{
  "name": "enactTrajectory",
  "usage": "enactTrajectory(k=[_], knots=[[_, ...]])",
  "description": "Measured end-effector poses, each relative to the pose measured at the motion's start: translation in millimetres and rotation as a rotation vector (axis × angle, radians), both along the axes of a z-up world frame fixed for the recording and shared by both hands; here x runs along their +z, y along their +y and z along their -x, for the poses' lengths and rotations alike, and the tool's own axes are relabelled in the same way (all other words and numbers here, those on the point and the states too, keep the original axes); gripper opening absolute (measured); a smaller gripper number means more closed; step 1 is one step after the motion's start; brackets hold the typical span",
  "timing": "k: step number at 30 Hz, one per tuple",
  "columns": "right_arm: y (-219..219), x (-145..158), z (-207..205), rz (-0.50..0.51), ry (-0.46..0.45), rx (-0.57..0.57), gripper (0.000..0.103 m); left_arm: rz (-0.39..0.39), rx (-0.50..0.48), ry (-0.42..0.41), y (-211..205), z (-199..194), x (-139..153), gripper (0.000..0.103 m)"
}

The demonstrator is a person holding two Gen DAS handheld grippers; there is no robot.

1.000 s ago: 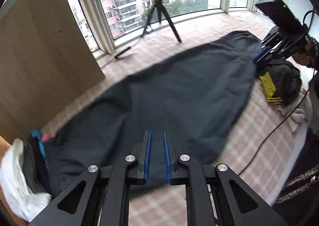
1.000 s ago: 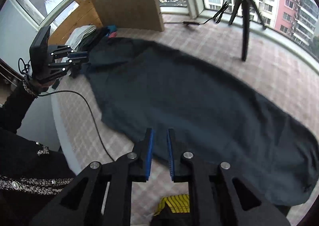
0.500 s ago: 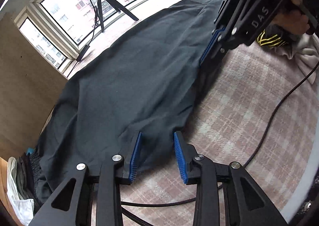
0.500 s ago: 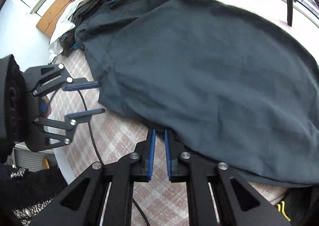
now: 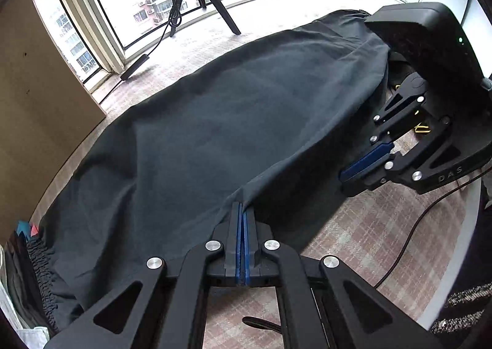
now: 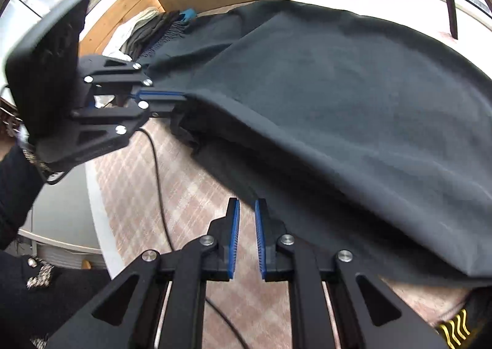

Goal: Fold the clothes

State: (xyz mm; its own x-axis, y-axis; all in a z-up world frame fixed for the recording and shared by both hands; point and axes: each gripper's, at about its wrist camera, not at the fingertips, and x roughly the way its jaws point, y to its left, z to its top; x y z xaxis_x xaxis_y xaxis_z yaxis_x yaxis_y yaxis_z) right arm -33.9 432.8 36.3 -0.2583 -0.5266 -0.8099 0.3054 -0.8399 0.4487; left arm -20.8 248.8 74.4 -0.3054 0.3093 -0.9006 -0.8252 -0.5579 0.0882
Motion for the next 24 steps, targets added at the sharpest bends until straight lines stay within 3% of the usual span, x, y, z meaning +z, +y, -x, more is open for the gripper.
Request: enactTrajectory(k=[4,9,13,22,24], knots=[[-6.5,1.2,23.9,0.022,0.05,-0.06,0.011,-0.017,-0.006,0.004,-1.2,9.3,6.8,0.0],[-38.7,-4.6,40.4,0.069,0.089,-0.014,0.011,-0.036,-0.007,-0.016,-5.9,20.1,13.6,0.001],[-60.3,-16.4,57.1,0.146,0.085,0.007,0.011,-0.031,-0.01,-0.028,-21.5,26.5,18.1,0.007],[-85.5,-21.3,49.2,0.176,0.068,0.105,0.011,-0.087,0.124,-0.092,-77.1,64.7,10.4,0.007],[-88.5,-22.9,45.7,0.189,0.053,0.106,0.011,-0.018,0.109,-0.088,-74.8,69.3,-7.2,0.007]])
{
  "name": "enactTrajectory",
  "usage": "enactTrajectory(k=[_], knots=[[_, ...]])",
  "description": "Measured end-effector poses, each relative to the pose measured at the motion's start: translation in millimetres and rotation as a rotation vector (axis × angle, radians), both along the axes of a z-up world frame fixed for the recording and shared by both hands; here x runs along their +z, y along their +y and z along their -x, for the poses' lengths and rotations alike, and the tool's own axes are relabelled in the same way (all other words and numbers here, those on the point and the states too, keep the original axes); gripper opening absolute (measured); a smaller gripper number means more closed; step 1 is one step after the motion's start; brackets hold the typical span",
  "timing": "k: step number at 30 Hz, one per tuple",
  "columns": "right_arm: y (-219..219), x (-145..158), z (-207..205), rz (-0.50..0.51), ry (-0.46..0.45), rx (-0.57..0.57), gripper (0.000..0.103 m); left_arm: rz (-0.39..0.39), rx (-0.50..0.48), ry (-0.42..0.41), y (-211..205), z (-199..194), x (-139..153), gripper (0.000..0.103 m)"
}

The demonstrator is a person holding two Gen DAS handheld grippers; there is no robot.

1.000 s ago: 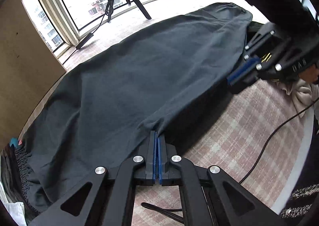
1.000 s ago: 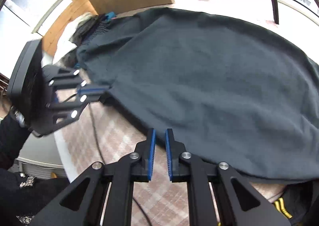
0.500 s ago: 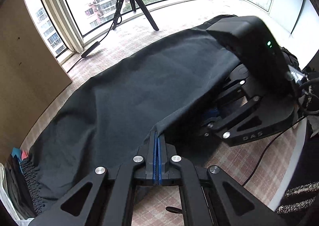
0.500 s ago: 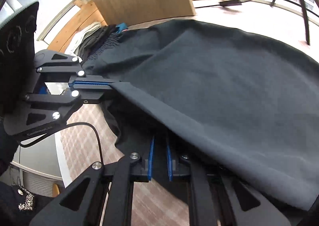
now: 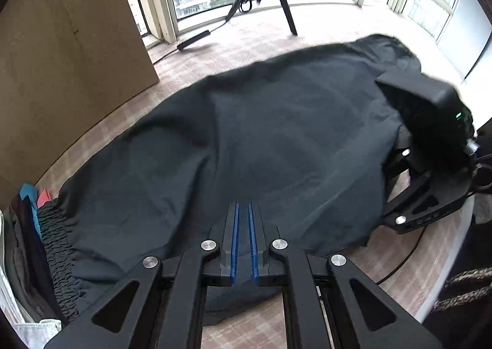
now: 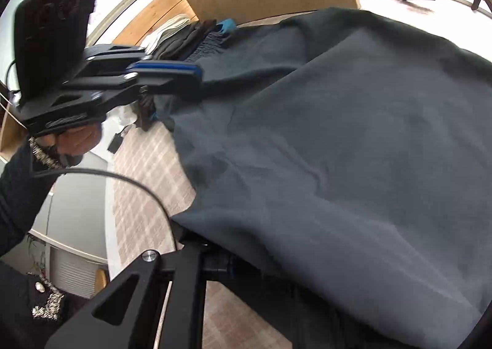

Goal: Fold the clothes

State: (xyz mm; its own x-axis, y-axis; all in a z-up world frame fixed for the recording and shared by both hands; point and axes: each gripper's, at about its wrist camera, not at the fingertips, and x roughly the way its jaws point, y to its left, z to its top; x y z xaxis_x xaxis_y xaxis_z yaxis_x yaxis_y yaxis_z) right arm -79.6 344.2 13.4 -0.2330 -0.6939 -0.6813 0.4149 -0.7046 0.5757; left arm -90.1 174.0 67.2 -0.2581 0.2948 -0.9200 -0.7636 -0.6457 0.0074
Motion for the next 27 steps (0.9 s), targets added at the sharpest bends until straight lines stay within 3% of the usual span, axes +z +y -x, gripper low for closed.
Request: enactTrajectory(k=[3,6,14,18,21,24,27], knots=[[-5.7,-3.9,-7.4,0.036,-0.033,0.009,0.011,0.088,0.015,-0.027,0.4,12.1,-34.5,0.008],[-13.5,-8.2,-24.0,0.083,-0.078,0.032,0.011,0.108,0.077,-0.037,-4.1,25.0,-54.6,0.008],[-8.4,-8.0,-54.8,0.0,-0.159,0.042,0.011,0.06,0.101,-0.007,-14.8,22.5,-54.8,0.01],[14.2,30.0,-77.4,0.0,-0.102,0.078,0.013,0.041,0.169,0.033,-45.5,19.8,-42.4,0.011],[34.3,61.6,-71.9,0.005,0.004,-0.002,0.021,0.033,0.264,0.07,-74.7,26.5,-35.0,0.013],[49.1,65.2,-45.9,-0.031,0.053,-0.117,0.028,0.071,0.389,0.051,-100.2,42.6,-46.8,0.014],[57.8,34.9,-20.5,-0.123,-0.039,-0.205,0.028,0.071,0.418,0.056,-108.5,41.3,-44.9,0.013]])
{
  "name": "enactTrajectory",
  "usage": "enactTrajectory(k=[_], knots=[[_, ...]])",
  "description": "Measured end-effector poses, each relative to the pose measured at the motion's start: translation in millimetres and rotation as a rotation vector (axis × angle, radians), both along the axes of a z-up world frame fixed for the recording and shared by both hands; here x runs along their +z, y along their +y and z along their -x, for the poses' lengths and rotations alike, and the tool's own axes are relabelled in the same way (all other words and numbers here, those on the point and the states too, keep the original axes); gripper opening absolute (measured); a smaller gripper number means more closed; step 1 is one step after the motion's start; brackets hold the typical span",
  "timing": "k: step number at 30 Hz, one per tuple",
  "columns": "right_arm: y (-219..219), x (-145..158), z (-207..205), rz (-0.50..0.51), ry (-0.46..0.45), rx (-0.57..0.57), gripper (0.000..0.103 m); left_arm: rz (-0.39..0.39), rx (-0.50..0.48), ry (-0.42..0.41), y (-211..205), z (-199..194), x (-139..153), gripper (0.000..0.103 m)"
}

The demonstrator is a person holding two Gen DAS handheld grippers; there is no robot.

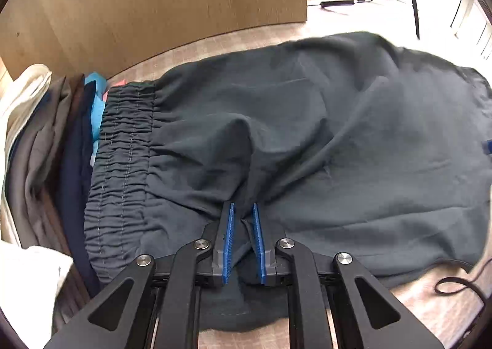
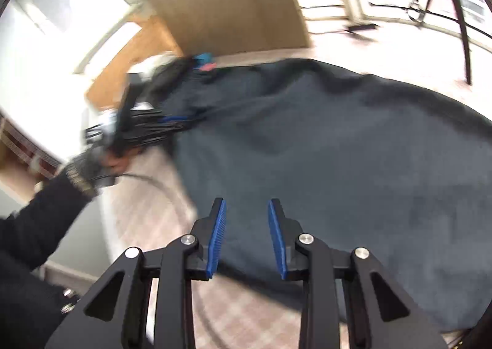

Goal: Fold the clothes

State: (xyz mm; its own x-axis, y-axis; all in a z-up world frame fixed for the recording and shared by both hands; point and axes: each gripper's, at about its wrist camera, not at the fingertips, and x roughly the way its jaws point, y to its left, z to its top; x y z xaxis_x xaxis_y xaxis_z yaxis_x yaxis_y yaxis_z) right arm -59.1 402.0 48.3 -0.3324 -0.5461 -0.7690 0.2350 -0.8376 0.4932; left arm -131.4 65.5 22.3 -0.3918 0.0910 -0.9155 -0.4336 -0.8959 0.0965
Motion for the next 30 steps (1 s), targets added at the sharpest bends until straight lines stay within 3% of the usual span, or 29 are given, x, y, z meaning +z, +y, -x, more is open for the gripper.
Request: enactTrajectory(k=[2,5,8,11,14,17,22,26,30], knots=[[8.9,-13.9,3.1,-0.03,-0.082,-0.02,0.028,-0.01,-0.022,0.055,6.0,-11.8,20.0,0.013],[46.1,13.0,-20.3,-0.012,-0.01,-0.079,0.028,-0.061,-0.084,0.108,29.6,-33.4,55.4,0.013],[116.8,59.2,-57.0,0.002,0.095,-0.247,0.028,-0.083,-0.214,0.161,78.0,-57.9,88.8,0.013],[202.7,96.3,-105.5,-0.051,0.16,-0.468,0.028,-0.098,-0.358,0.203,137.0,-83.0,111.9,0.018],[298.9,105.3,-155.8,-0.142,0.158,-0.734,0.028,-0.087,-0.511,0.211,207.3,-109.4,120.4,0.023],[382.5,92.7,-179.7,-0.192,0.104,-0.873,0.028,-0.047,-0.655,0.197,276.8,-135.3,117.8,0.026],[473.0,42.6,-171.5,-0.23,0.007,-0.938,0.03,0.022,-0.795,0.185,378.6,-147.9,103.9,0.027],[489.4,-1.6,-139.6,-0.258,-0.045,-0.877,0.03,0.042,-0.858,0.148,445.8,-148.4,82.1,0.027],[478.7,-22.6,-119.8,-0.22,-0.046,-0.751,0.03,0.068,-0.889,0.129,495.4,-138.6,64.4,0.027]])
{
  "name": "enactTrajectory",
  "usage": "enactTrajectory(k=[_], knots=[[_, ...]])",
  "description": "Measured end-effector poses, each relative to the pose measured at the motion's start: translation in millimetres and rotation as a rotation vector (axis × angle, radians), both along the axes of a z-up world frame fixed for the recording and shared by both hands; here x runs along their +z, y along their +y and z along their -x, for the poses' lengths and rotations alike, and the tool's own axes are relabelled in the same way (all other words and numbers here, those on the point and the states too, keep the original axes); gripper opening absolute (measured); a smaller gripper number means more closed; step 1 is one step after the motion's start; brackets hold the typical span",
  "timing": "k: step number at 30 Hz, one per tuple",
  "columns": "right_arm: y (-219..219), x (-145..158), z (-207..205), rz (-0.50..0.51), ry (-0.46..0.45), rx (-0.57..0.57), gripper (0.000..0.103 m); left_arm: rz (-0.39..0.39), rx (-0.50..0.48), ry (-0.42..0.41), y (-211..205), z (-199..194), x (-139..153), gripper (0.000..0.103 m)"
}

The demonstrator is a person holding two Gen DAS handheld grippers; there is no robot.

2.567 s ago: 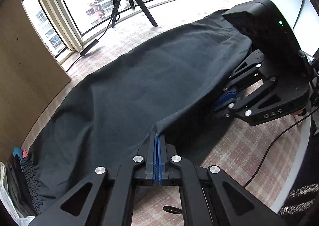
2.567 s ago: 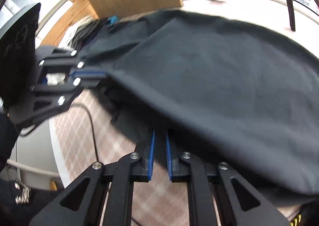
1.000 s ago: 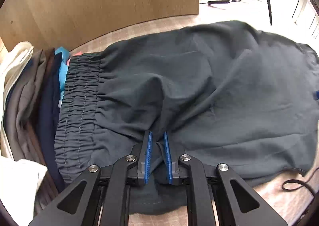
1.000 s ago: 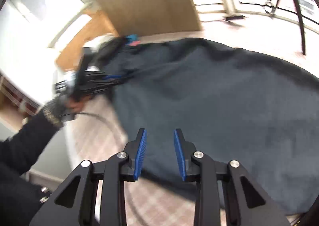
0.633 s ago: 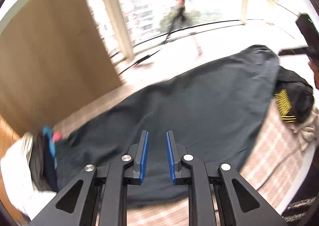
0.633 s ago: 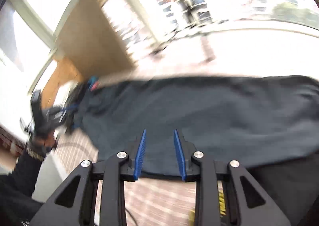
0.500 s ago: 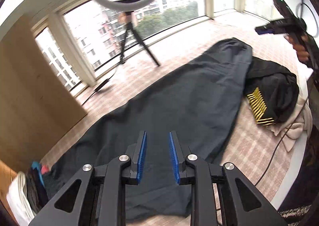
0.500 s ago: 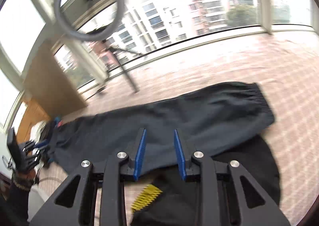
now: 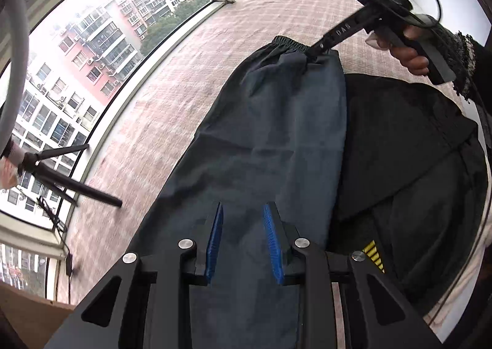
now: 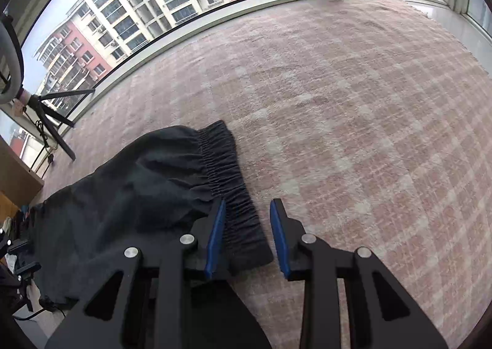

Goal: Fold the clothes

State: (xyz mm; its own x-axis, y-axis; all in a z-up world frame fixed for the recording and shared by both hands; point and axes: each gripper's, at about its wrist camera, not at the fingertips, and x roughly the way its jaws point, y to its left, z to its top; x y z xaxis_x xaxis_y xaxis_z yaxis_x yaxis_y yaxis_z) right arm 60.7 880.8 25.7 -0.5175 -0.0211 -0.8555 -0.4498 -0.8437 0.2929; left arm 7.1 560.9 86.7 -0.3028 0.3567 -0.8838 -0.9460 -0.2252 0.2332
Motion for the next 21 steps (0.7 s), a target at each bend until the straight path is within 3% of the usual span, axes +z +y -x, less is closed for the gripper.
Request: enactTrajectory(k=[4,6,9,12,13,15,16,21], knots=[[-14.3,17.9,-1.2,-0.076,0.038,0.096,0.031,-0.002,0.038,-0.001,39.6,31.4,-6.9,0.028],[4.4,23.6,-10.8,-0.012,0.09,0.04,0.033,0.003,0.052,0.011,62.3,47.6,-14.5,0.028],[30.4,16.0,-15.8,0.071,0.099,0.003,0.046,0.006,0.084,-0.026,84.7,66.9,-25.6,0.028],[33.2,4.8,-10.0,0.08,0.068,0.007,0.045,-0.019,0.073,-0.069,101.4,70.1,-27.6,0.028],[29.3,3.7,-8.9,0.079,0.077,0.018,0.042,-0.033,0.061,-0.084,106.6,68.5,-26.1,0.028],[15.8,6.1,-5.1,0.126,0.115,0.079,0.021,-0.063,0.031,-0.1,116.3,63.0,-20.0,0.029],[8.8,7.5,-3.0,0.153,0.135,0.112,0.017,-0.072,0.022,-0.105,120.3,61.3,-17.9,0.03],[-15.4,12.7,10.0,0.209,0.166,0.23,0.011,-0.088,0.016,-0.11,128.6,61.3,-17.9,0.031]])
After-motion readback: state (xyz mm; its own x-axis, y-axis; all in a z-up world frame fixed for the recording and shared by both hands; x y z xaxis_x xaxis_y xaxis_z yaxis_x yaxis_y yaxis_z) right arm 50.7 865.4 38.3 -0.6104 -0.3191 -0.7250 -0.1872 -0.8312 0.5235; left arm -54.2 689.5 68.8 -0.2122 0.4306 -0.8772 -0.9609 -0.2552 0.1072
